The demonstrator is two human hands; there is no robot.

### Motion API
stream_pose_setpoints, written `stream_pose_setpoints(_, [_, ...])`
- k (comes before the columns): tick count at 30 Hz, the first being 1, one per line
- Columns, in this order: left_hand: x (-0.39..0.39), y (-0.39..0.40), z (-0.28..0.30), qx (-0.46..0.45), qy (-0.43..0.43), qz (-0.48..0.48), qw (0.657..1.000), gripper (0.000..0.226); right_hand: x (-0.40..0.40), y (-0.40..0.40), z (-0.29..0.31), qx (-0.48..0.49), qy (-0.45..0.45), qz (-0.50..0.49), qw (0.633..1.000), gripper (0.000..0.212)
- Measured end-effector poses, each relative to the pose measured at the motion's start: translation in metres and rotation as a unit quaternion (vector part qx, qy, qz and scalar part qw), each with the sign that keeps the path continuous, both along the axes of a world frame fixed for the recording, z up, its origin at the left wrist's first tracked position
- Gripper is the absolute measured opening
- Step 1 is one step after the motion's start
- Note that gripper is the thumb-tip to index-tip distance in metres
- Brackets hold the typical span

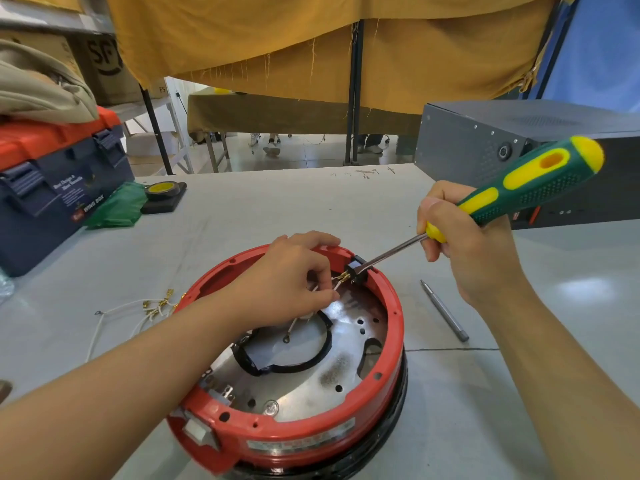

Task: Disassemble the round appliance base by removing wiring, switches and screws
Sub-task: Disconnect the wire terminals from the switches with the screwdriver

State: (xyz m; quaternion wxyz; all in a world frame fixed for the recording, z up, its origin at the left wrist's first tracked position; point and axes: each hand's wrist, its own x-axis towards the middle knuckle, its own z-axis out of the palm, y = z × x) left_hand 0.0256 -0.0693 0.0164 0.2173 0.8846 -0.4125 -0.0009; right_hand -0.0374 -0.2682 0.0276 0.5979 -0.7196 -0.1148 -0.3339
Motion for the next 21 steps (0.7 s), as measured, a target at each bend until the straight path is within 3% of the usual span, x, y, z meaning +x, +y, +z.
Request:
stream_pose_setpoints(7, [0.001,-0.001,-0.001,0.0,-0.002,-0.002,1.0,0.02,0.006,-0.007,-0.006,0.077,0.031,-0.001,0.997,0.028])
stream_pose_setpoints(11, [0.001,0.0,-0.002,-0.003,-0.005,-0.004,1.0,0.019,0.013,0.009,-0.018,0.04,0.09,0.037,0.994,0.025])
stream_pose_setpoints(21, [0.0,0.0,0.001,-0.01,0.011,-0.002,1.0,0.021,0.009,-0.005,-0.012,0.159,0.02,-0.008,0.987,0.031])
